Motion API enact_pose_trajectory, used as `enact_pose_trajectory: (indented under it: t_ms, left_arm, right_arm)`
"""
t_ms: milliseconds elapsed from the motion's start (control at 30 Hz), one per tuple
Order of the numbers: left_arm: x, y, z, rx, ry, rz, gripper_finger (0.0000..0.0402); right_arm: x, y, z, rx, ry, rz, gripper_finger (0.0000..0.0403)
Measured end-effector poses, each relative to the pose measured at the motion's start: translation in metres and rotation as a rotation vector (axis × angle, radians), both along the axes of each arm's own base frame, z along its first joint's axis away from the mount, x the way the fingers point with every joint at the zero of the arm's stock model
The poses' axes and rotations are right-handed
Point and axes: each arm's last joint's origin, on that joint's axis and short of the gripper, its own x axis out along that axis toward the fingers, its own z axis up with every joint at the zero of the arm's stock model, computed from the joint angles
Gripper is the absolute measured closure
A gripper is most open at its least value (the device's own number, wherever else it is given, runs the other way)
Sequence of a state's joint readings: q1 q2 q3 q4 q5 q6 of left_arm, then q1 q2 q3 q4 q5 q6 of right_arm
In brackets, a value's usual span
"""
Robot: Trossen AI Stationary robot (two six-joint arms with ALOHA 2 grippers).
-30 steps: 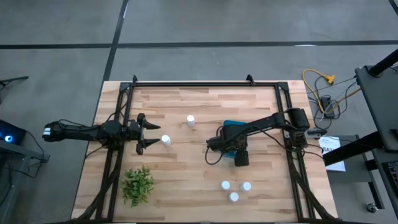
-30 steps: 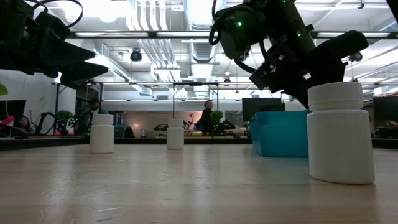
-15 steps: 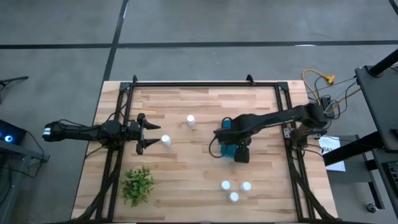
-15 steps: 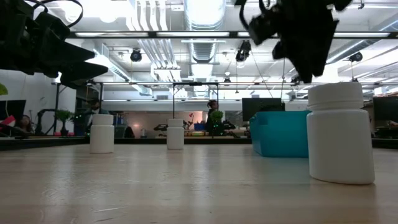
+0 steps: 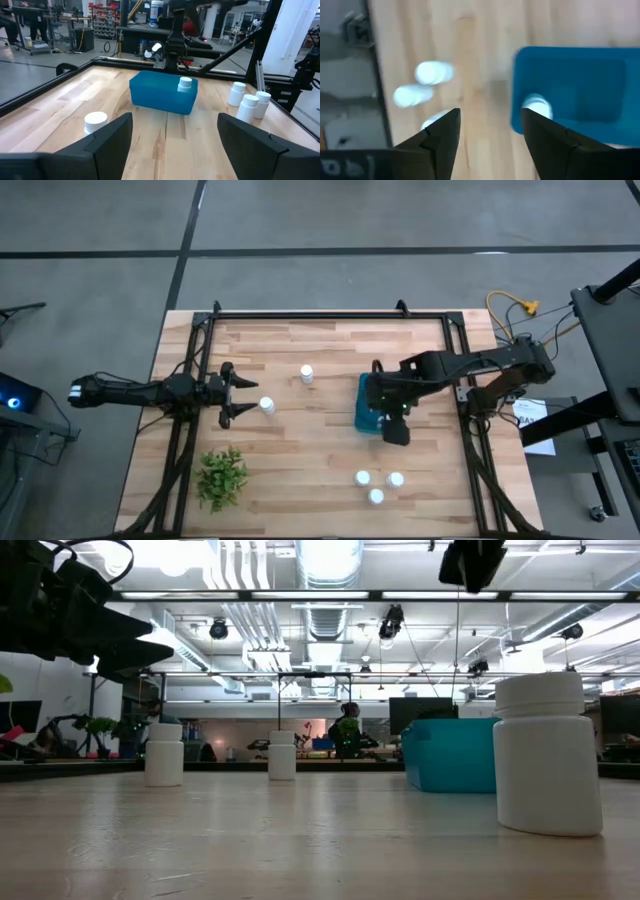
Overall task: Pick and place pill bottles into a basket
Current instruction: Put the white medicine bottle into the blue bin
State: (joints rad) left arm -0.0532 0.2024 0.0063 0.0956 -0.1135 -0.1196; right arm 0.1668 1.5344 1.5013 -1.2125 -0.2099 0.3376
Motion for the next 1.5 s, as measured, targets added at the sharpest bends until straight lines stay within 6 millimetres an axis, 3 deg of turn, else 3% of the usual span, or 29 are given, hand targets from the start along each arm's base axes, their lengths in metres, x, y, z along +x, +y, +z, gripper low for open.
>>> enact_pose_trajectory:
  t_ms: [267, 600, 1033, 1233, 1500]
  left_arm:
    - [0.0, 0.0, 0.0, 0.0, 0.002, 0.0, 0.0127]
    - [0.0, 0.0, 0.0, 0.0, -0.001, 0.001, 0.0127]
    - [0.0, 0.0, 0.0, 0.001, 0.004, 0.001, 0.0127]
    - [0.0, 0.0, -0.001, 0.001, 0.006, 0.001, 0.0127]
    - [0.0, 0.0, 0.0, 0.001, 0.004, 0.001, 0.0127]
  right_arm:
    - [-0.014, 0.043, 0.0, 0.053, -0.018, 0.354, 0.0122]
    - [-0.038, 0.096, -0.012, -0.172, 0.006, 0.678, 0.0065]
    - [-0.017, 0.135, -0.061, -0.207, 0.099, 0.773, 0.0073]
    - [-0.003, 0.143, -0.07, -0.22, 0.017, 0.743, 0.0075]
    - [0.0, 0.147, -0.083, -0.237, 0.023, 0.722, 0.0076]
